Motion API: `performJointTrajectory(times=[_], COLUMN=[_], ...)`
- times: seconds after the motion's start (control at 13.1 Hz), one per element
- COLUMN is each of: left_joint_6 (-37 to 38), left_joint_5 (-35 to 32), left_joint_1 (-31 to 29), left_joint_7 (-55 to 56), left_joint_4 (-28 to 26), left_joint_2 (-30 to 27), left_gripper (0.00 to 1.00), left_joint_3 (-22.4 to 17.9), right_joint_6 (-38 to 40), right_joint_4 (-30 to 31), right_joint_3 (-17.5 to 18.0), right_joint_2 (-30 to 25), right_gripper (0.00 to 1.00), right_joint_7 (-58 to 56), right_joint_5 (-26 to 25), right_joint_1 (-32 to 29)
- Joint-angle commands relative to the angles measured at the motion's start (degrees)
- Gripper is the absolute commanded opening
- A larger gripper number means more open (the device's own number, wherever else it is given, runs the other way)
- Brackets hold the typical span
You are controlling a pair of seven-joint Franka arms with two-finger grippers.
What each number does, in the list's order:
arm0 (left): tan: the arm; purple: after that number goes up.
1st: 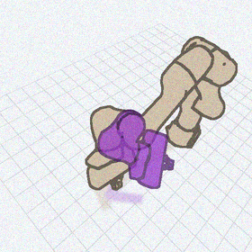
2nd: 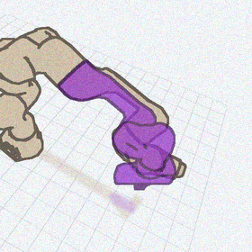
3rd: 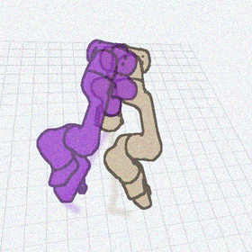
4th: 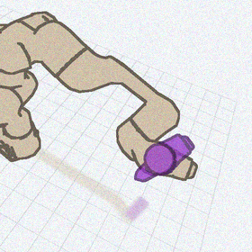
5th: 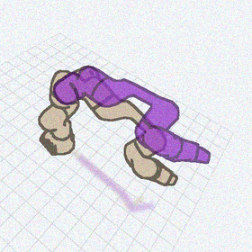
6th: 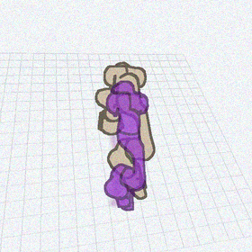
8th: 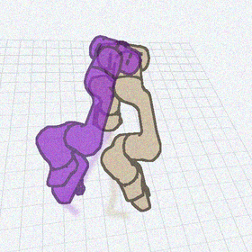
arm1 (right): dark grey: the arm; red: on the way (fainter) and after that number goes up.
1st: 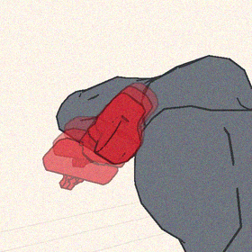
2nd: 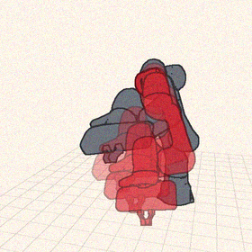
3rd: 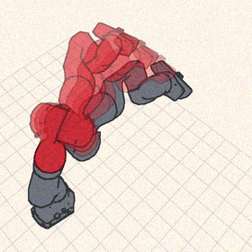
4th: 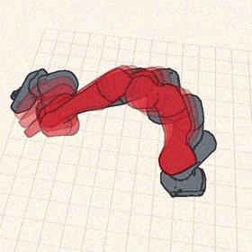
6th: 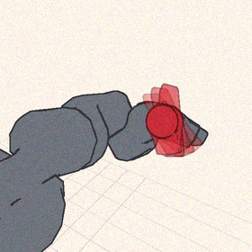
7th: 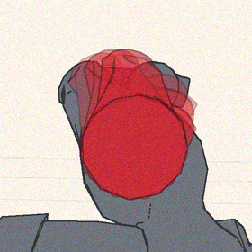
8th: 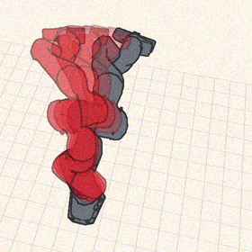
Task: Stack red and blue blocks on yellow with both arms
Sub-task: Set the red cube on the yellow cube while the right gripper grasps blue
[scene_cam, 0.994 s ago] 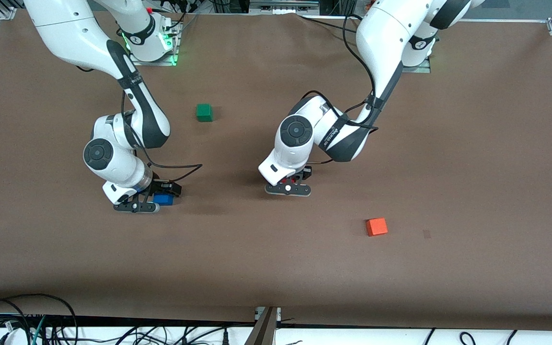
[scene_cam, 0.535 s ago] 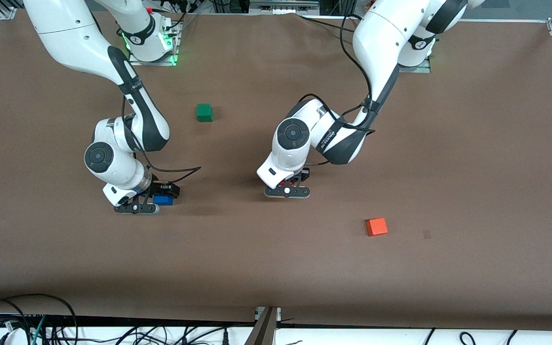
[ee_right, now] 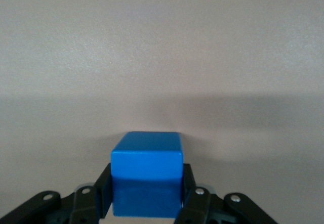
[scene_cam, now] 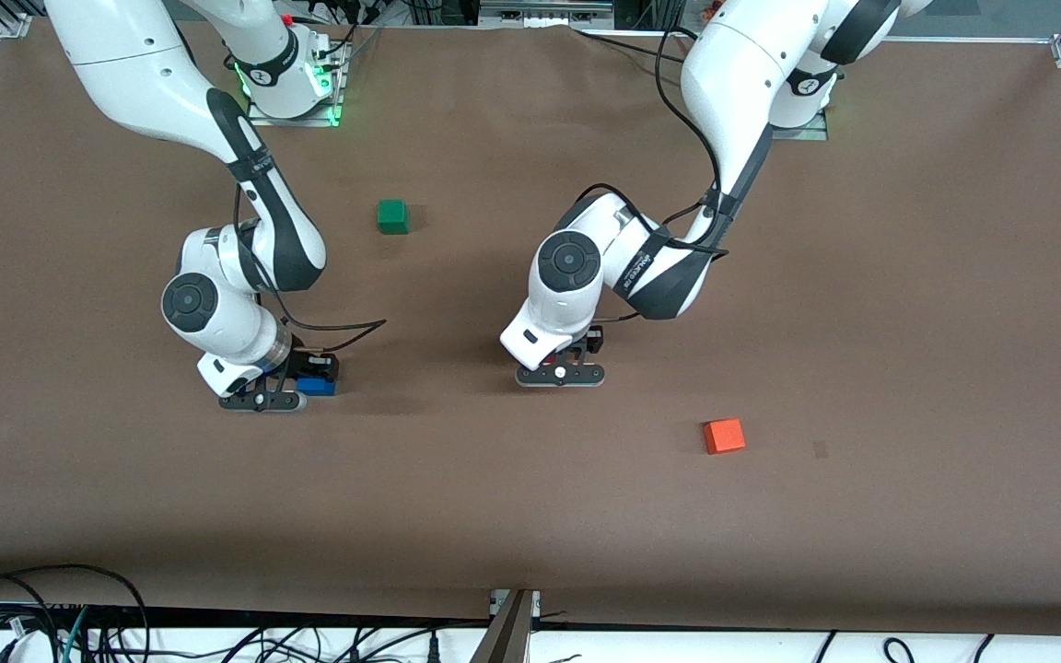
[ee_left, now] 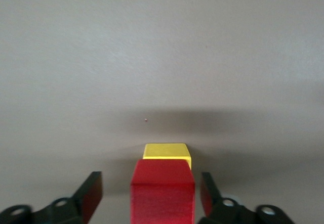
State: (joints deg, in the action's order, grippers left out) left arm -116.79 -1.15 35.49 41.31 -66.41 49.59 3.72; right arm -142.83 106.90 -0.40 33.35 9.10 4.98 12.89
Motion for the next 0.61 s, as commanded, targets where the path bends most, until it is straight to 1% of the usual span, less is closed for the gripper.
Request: performJointTrajectory(times=[0.0,0.08,0.23,0.31,0.38,0.54], left_joint_6=[8.93,11.13,14.47,16.32,18.42,22.38], left_joint_5=[-0.25,-0.25,-0.17,-0.17,0.01,-0.08], left_joint_1=[-1.72,-3.57,-8.57,-10.86,-12.97,-18.41], left_joint_7=[0.35,-0.26,-5.24,-8.58,-10.09,-10.90], left_joint_4=[7.86,8.48,8.57,8.49,8.49,8.49], left_joint_2=[0.60,-0.45,-3.17,-5.27,-7.64,-11.87], left_gripper=[1.00,1.00,1.00,1.00,1.00,1.00], left_joint_3=[-0.47,-0.20,0.06,0.15,0.15,0.24], right_joint_6=[0.96,5.32,17.70,21.85,24.33,27.06], right_joint_4=[-1.25,-4.22,-13.95,-17.92,-20.48,-24.35], right_joint_3=[0.05,0.05,0.05,0.05,0.14,0.14], right_joint_2=[-0.92,-1.09,-0.75,-0.31,-0.04,0.22], right_gripper=[0.38,0.39,0.39,0.39,0.39,0.40], right_joint_7=[-1.11,-0.84,0.82,1.87,2.58,4.94], right_joint_5=[0.64,0.73,0.82,0.82,0.90,0.82], right_joint_1=[0.12,0.38,1.00,1.44,2.48,6.60])
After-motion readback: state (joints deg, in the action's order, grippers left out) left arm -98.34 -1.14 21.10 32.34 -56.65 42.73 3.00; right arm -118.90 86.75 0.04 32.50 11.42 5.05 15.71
